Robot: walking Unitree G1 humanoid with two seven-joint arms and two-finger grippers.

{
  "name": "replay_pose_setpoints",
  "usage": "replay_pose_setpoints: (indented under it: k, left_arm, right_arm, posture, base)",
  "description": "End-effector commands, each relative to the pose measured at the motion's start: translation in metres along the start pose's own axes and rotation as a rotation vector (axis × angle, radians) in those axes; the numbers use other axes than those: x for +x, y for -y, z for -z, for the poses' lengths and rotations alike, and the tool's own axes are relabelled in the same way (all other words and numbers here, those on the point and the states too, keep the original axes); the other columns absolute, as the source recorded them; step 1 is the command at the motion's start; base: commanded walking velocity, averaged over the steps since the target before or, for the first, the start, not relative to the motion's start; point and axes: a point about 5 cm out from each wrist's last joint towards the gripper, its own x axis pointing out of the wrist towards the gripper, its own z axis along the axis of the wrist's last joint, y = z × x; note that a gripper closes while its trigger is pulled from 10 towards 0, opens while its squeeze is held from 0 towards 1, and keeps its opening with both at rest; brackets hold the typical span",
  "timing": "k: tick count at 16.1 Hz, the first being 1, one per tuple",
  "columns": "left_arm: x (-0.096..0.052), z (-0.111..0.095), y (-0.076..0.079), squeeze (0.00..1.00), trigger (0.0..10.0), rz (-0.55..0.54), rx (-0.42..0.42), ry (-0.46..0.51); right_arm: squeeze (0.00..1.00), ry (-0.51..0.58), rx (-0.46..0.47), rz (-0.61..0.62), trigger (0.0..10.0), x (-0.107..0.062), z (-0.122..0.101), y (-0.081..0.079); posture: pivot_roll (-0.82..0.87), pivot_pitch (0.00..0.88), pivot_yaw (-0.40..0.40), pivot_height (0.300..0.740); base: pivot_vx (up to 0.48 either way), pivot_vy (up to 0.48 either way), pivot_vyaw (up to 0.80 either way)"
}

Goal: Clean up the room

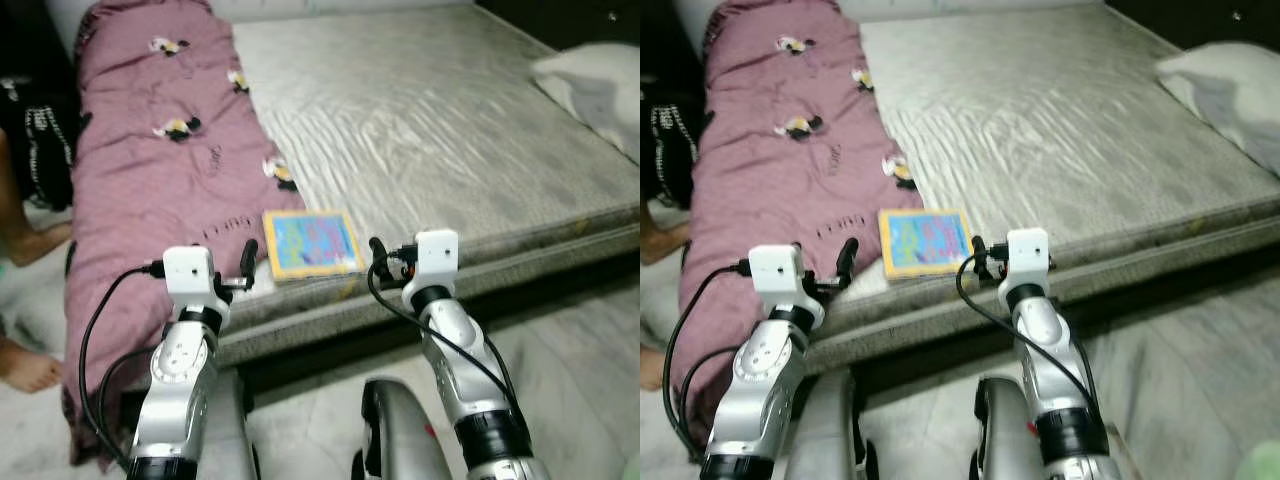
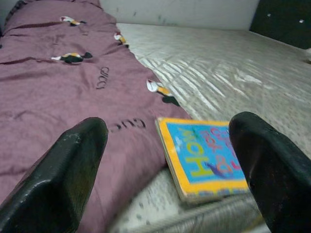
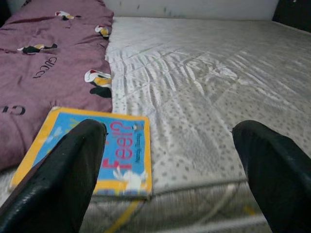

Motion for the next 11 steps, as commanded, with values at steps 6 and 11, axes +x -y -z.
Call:
replay_pose_setpoints:
  k: [6,11]
  left_arm:
    - [-0.0002,0.001,0.0018,0.0,10.0,0.0,0.009,-0.005]
    - [-0.0007,0.0008,0.0024,0.0,10.0,0.01,0.003,-0.003]
  right_arm:
    - [0.0,0.0,0.0,0.008,10.0,-0.0003,-0.0009,0.0024]
    - [0.0,0.003,-0.016,-0.01,10.0,-0.0016,-0.0003,-0.0002]
  posture:
    - [-0.04,0.056,-0.007,0.543]
    - [-0.04,0.059,-0.007,0.543]
  base:
    - [0.0,0.0,0.0]
    - [0.0,0.0,0.21]
